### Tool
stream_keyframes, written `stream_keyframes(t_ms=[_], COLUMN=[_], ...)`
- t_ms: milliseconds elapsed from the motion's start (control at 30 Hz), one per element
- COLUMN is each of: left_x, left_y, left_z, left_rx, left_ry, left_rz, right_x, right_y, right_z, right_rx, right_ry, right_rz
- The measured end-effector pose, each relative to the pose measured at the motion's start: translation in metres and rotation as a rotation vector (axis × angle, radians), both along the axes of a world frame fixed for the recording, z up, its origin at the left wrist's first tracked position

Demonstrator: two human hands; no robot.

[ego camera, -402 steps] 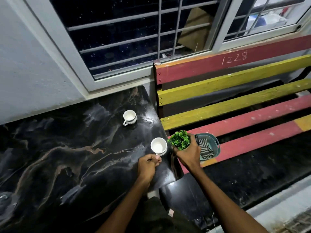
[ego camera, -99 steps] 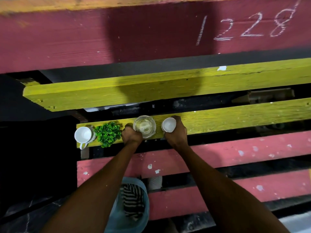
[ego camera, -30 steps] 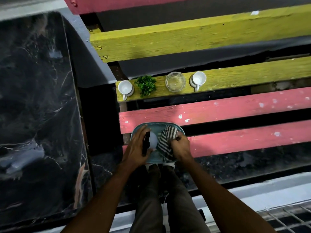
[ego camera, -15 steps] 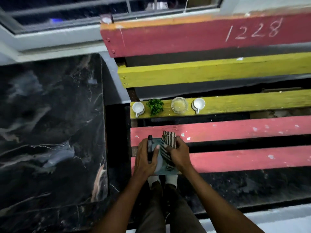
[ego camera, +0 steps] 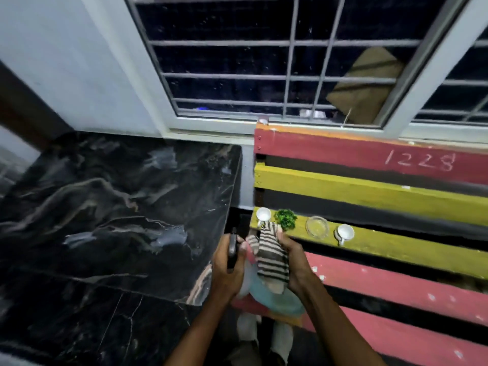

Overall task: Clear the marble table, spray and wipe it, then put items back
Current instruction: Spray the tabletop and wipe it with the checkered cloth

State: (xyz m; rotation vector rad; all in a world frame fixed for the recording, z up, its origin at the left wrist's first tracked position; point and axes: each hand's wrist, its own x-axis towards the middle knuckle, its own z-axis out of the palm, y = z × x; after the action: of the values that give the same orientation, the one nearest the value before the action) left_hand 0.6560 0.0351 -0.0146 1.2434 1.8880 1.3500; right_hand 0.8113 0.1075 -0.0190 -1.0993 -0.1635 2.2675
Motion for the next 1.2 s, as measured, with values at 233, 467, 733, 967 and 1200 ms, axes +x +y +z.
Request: stream_keyframes(t_ms=[233, 467, 733, 967, 1200], left_x=[-0.038, -0.101, -0.227, -0.324, -0.404], left_y=[-0.039, -0.080, -0.141, -0.178, -0.179], left_z=[0.027, 0.037, 0.048, 0.064, 0.067], left_rx=[0.087, 0.091, 0.058, 0.023, 0.021], left_ry=[-0.036, -0.107, -0.121, -0.090, -0.119], left_rz=[0.107, 0.193, 0.208, 0.205, 0.314], right_x=[-0.057, -0.132, -0.243, -0.318, -0.400], right_y=[-0.022, -0.058, -0.117, -0.146, -0.135], right_z=[0.052, 0.064, 0.059, 0.069, 0.079], right_rx=[0.199, 0.100, 0.011, 0.056, 0.194], right_ry=[0.049, 0.049, -0.083, 0.038, -0.118], right_rz=[0.271, 0.281, 0.110, 0.133, 0.245])
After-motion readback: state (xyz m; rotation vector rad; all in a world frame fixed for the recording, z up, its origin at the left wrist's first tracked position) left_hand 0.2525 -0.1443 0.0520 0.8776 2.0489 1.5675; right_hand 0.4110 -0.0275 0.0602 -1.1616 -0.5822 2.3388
